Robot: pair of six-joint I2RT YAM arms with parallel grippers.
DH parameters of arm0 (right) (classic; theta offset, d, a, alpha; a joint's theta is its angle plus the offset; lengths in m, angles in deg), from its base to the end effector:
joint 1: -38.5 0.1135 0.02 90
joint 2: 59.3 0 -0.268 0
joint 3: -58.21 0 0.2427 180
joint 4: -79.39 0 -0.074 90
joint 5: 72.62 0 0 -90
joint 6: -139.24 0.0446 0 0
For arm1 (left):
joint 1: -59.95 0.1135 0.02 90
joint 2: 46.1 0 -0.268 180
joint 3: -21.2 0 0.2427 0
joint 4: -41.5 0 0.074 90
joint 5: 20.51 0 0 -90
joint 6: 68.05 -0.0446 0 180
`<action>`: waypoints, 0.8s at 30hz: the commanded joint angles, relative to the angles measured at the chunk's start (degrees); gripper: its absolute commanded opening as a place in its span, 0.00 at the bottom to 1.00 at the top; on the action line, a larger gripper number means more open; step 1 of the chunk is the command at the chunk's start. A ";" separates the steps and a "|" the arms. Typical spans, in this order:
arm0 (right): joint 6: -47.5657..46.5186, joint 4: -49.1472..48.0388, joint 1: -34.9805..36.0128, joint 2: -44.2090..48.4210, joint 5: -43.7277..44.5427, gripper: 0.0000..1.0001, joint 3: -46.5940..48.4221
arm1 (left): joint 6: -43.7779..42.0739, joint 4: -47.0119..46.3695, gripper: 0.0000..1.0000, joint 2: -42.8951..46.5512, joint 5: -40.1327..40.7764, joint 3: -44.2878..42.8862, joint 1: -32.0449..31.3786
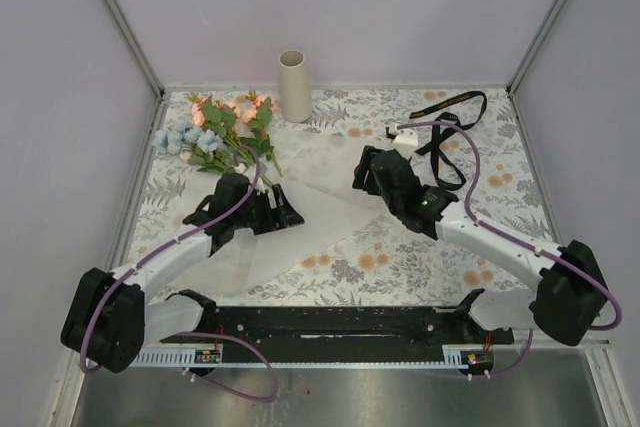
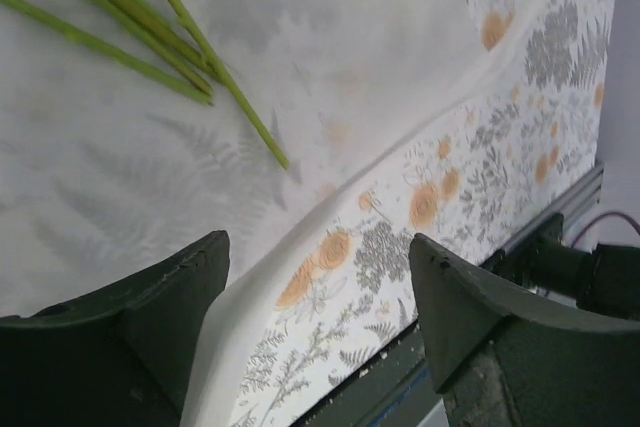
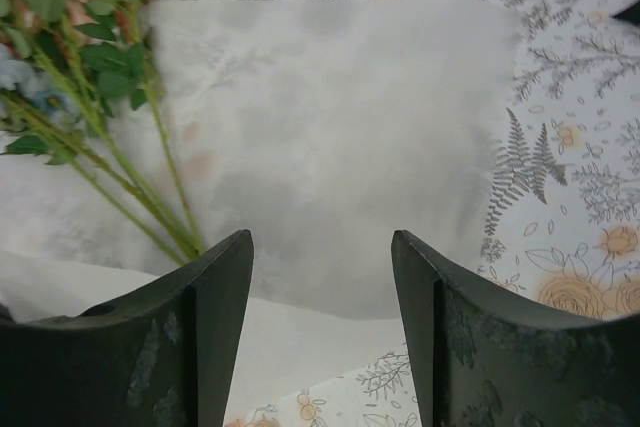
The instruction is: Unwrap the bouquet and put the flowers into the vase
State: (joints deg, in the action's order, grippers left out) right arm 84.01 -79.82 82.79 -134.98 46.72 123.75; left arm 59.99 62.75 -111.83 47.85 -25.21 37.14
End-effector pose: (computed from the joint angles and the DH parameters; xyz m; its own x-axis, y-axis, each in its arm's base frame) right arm 0.2225 0.1865 0.2724 -0.4778 0.2284 -0.8483 -0.0431 0.9584 0.2823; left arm 0.2025 -0.1030 0.2024 -0.8533 -0.2625 -0.4505 0.1177 0.7447 -0.6570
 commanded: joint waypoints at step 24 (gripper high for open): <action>-6.74 8.03 -0.35 -7.29 -41.91 0.61 11.02 | 6.79 -13.90 0.96 16.87 -4.20 8.90 -17.09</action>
State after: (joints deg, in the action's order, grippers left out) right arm 75.09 -71.27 82.64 -141.32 12.41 135.09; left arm 66.90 49.20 -96.53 42.88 -13.14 20.34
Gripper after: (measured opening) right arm 0.615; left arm 0.938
